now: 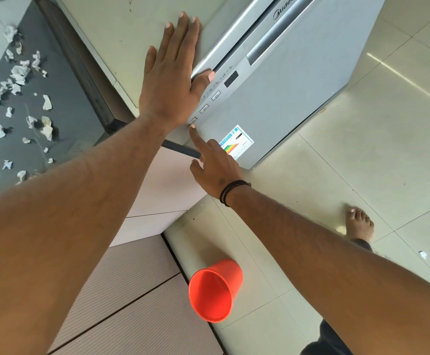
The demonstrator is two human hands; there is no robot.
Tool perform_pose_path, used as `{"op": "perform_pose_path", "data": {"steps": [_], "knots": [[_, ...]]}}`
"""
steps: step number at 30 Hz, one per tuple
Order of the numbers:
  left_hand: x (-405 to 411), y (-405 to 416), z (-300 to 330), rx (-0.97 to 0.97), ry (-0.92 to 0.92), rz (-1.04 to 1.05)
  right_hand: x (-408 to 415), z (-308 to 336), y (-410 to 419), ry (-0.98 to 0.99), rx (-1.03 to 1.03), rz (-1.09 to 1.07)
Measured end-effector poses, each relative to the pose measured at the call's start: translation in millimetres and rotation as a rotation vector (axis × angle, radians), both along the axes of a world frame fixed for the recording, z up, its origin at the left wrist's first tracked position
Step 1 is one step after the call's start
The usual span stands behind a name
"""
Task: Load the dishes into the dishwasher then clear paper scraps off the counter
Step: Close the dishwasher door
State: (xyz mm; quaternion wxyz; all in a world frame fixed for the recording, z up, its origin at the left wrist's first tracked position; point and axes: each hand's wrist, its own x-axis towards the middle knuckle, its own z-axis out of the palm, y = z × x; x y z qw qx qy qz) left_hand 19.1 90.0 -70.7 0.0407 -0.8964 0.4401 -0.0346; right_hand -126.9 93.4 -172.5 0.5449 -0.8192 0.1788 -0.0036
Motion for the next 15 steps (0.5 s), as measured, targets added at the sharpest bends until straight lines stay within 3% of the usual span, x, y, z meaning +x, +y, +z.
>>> {"op": "perform_pose_path", "data": {"steps": [15], "knots": [[0.9,-0.7,-1.0,0.012,-0.005,-0.004,-1.2,0.0,6.4,0.023,-0.017,-0.031]]}}
